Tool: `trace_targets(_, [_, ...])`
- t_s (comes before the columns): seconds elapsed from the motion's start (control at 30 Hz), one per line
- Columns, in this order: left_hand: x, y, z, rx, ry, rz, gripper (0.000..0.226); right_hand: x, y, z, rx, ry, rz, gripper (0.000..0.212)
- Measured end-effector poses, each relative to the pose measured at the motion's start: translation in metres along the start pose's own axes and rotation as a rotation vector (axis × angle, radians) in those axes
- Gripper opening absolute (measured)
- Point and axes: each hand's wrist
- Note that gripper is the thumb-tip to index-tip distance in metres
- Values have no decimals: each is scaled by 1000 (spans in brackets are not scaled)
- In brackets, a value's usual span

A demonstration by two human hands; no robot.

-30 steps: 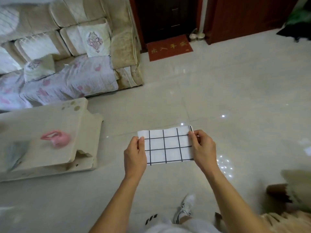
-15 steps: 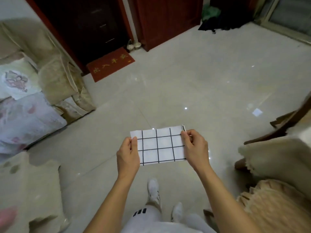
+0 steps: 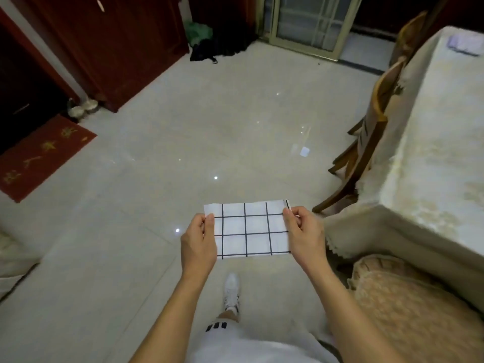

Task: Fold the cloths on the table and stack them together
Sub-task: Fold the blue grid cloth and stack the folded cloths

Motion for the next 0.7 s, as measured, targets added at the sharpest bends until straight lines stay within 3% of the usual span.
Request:
trace_targets(0.33, [-18, 147, -29, -124, 22, 170, 39, -44, 90, 32, -77, 7, -180, 27])
trace_targets(0.7, [-75, 213, -65, -194, 43, 327, 39, -29, 148, 29, -152, 23, -325, 28])
Point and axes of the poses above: each hand's wrist, its own y-axis towards the middle knuckle, its own x-axis out of the back of the hand, z = x × y, and after that the axes turned 1 degree about x, right-handed
